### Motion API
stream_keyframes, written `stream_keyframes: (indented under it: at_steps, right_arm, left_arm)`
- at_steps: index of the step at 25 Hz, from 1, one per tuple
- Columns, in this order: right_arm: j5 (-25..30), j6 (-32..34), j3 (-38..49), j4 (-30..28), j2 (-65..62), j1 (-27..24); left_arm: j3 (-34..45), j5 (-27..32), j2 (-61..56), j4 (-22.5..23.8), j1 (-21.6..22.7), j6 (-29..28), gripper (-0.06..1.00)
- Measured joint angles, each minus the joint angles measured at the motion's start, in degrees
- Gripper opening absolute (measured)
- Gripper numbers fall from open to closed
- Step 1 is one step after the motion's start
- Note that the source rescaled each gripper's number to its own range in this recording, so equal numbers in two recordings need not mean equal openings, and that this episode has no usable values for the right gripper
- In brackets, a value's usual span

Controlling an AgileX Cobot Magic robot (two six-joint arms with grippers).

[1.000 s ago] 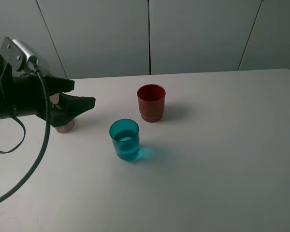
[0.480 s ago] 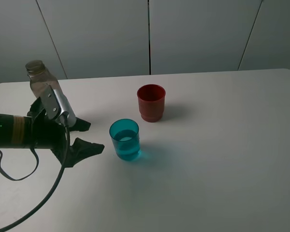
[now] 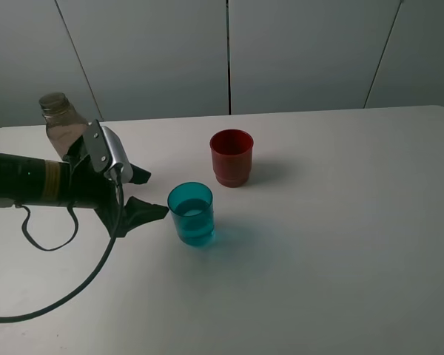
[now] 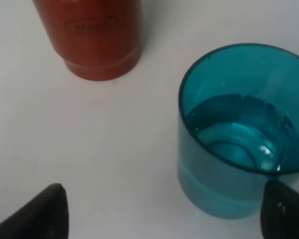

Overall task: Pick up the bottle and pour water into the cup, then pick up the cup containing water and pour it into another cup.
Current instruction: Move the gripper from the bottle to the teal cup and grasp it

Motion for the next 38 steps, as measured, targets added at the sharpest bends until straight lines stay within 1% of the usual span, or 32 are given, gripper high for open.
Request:
stream_keyframes:
  at_steps: [2,5,10,13,16,20,23,25,30,38]
  right_arm:
    - [0.0,0.0,0.0,0.0,0.0,0.0]
    - [0.0,0.0,0.0,0.0,0.0,0.0]
    - [0.0,-0.11,0.0,0.0,0.0,0.0]
    - [0.0,-0.11,0.0,0.0,0.0,0.0]
    - [0.0,-0.11,0.0,0.0,0.0,0.0]
    - [0.0,-0.11,0.0,0.0,0.0,0.0]
    - [0.0,-0.11,0.0,0.0,0.0,0.0]
    - [0.0,0.0,0.0,0.0,0.0,0.0]
    - [0.0,0.0,0.0,0.0,0.0,0.0]
    - [0.0,0.0,0.0,0.0,0.0,0.0]
  left_arm:
    - [-0.03,-1.21,2.03,-0.38,0.0,2.24,0.94]
    - [-0.03,-3.02,4.8,-0.51,1.3,6.63,0.94]
    - [-0.26,-9.56,7.08,0.31,4.53,8.18,0.94]
    - [-1.77,-11.57,8.14,2.79,5.8,8.55,0.94]
    - [-3.63,-12.37,9.47,6.82,6.18,9.8,0.94]
    - [-4.16,-15.7,11.54,8.2,6.18,13.32,0.94]
    - [-4.16,-17.68,13.35,8.33,6.18,17.02,0.94]
    - [-4.29,-19.01,14.75,8.33,6.18,18.13,0.94]
    - [-5.56,-22.34,17.53,7.15,6.18,19.51,0.94]
    - [-8.08,-23.71,20.16,7.07,6.18,20.23,0.94]
